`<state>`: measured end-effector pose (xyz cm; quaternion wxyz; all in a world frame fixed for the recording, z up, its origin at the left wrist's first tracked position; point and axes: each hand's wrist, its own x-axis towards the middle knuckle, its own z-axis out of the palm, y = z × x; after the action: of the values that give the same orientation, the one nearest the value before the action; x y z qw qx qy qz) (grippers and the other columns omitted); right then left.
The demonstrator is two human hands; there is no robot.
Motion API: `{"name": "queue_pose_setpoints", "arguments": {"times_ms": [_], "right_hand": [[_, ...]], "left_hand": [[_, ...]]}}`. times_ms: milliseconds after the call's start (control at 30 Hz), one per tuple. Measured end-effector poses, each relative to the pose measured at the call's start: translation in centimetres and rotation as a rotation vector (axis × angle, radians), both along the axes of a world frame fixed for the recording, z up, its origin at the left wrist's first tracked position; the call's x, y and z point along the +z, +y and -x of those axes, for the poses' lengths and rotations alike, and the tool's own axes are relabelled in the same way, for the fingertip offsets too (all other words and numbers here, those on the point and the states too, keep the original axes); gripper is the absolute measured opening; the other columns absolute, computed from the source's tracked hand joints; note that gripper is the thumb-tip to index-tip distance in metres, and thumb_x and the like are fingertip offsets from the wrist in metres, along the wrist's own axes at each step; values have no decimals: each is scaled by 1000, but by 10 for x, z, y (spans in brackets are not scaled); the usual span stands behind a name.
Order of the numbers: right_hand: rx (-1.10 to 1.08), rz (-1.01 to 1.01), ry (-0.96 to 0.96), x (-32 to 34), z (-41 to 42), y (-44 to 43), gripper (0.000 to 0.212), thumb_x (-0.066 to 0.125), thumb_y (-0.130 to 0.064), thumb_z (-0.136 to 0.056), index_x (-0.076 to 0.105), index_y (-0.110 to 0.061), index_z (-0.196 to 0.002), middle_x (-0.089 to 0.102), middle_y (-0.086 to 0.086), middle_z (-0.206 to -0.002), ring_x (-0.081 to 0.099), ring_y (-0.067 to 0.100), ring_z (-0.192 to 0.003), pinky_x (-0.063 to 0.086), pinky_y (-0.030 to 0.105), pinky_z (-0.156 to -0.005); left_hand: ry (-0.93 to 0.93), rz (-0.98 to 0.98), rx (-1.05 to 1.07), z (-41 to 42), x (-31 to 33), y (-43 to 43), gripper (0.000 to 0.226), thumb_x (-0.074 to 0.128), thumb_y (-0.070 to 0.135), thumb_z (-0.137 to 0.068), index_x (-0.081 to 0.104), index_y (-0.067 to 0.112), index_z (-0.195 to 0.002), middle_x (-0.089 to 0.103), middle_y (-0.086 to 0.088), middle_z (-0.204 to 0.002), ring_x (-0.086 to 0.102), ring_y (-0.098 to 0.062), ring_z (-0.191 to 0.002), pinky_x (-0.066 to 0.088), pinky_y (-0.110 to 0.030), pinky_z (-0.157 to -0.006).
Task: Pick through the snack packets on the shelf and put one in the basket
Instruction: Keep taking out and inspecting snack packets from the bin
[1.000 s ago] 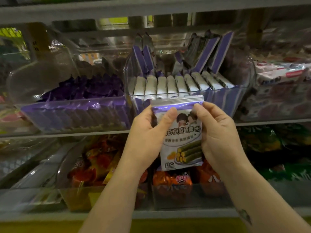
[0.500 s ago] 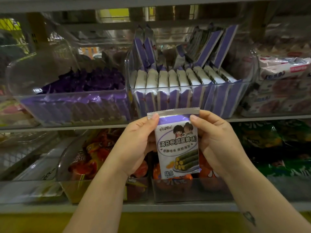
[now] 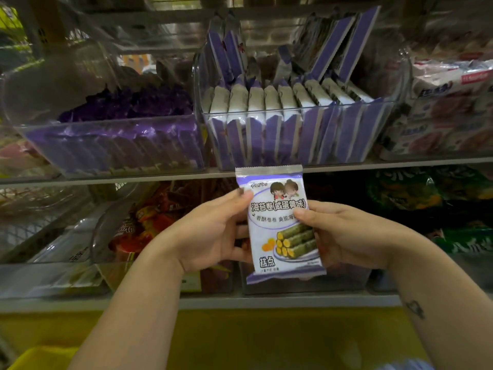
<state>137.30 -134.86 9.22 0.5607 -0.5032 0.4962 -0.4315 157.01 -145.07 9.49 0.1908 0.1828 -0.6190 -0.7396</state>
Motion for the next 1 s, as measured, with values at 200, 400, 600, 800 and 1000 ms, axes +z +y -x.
{"name": "queue_pose_setpoints", "arguments": {"times_ms": [200,400,600,800,1000], "right_hand": [[-102,-42,-90,-8,-1,-2,47,52,-32,-84,59,-9,-125,67,18,-121,62,33,-117,42,57,-104],[-112,-16,32,-7,4,-1,50,58,-38,-80,56,-14,-124,71,11,-115,67,27,-109,49,54,-98],[-141,40,280,-15,-4,-5,48,65,-48,-77,49,-23,-115,76,-7,-95,73,13,-89,62,37,-72],[-22,62,98,-14,2,-3,40,68,-38,-80,57,-26,-117,71,4,-111,69,22,-104,59,36,-75],[-116,100,193,-21,-1,-11,41,72,-21,-84,48,-21,-117,75,-2,-104,71,14,-97,60,33,-74]], "left_hand": [[-39,-84,-132,1,-14,2,43,45,34,-94,48,35,-137,63,-8,-133,56,-36,-123,62,-44,-69],[-125,67,73,9,-22,-1,27,48,31,-101,52,33,-128,72,0,-115,70,-25,-104,61,-43,-68],[-206,425,434,26,-34,3,31,67,36,-89,47,28,-112,61,1,-113,70,-14,-92,62,-37,-66],[-112,186,186,20,-28,6,85,81,55,-65,38,28,-133,61,-3,-129,67,-19,-110,58,-41,-85],[-70,215,72,13,-24,8,56,68,26,-81,51,18,-134,68,-9,-123,66,-25,-113,52,-44,-97]]}}
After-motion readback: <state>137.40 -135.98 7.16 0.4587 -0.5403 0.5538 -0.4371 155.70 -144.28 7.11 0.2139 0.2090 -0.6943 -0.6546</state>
